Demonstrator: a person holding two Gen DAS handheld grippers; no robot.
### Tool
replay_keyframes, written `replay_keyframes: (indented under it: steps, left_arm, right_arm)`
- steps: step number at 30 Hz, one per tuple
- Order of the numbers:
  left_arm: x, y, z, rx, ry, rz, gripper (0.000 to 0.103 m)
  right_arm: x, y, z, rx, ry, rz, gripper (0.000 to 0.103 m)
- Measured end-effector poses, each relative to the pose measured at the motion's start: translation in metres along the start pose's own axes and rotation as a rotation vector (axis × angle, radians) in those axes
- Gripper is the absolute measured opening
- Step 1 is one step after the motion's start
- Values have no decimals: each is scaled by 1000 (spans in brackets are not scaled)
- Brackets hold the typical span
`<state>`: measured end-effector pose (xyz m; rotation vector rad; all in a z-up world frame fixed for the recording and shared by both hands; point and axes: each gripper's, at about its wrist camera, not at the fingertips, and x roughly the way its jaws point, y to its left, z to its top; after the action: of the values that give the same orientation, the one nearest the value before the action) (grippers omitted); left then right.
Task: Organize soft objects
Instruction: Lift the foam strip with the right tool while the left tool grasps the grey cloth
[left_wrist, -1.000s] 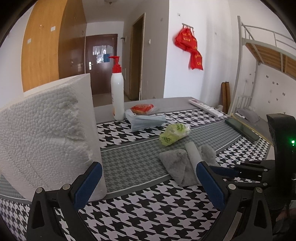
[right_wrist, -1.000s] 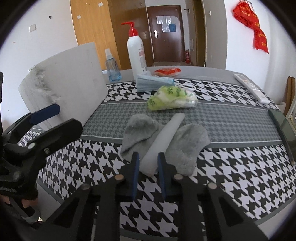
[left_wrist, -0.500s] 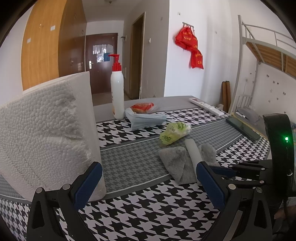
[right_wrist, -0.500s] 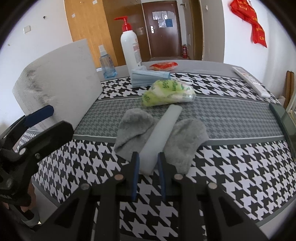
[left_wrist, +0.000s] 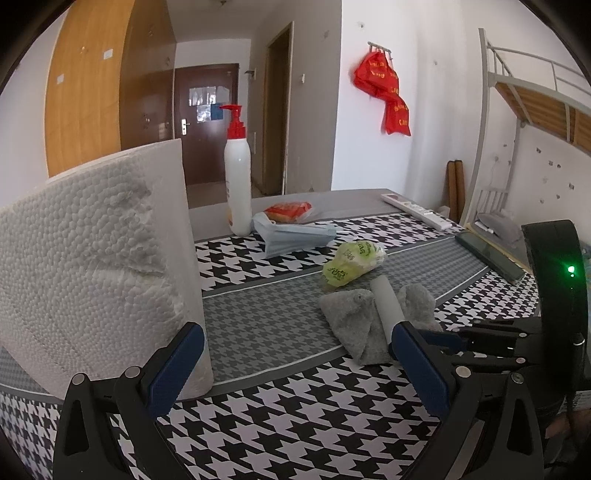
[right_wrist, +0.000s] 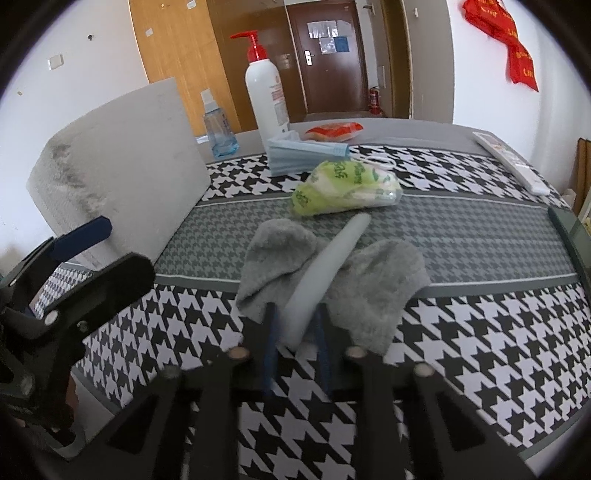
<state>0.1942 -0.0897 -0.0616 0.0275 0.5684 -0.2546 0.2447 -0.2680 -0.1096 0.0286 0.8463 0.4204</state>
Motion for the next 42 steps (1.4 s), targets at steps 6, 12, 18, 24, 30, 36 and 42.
replay_keyframes:
  steps: [6, 12, 18, 24, 30, 36, 42]
  left_arm:
    - [1, -5, 1, 12, 5, -2, 102]
    - [5, -13, 3, 28, 13, -9, 102]
    - [12, -28, 4, 53, 38, -34, 102]
    - [22, -41, 6, 70, 68, -48, 102]
    - [31, -56, 9, 92, 92, -66, 102]
    - [40, -69, 12, 113, 111, -81, 102]
    - [56, -73, 13, 98, 169, -80, 102]
  right_arm:
    - [-11, -7, -1, 16, -29, 10, 11]
    - [-30, -12, -4, 39, -76, 29, 11]
    - [-45, -24, -9, 68, -115, 16, 11]
    - [-58, -39, -14, 106, -147, -2, 11]
    - [-69, -57, -20, 139, -173, -17, 11]
    - [-76, -68, -24, 155, -191, -35, 11]
    - [-69, -77, -33, 179, -161, -34, 11]
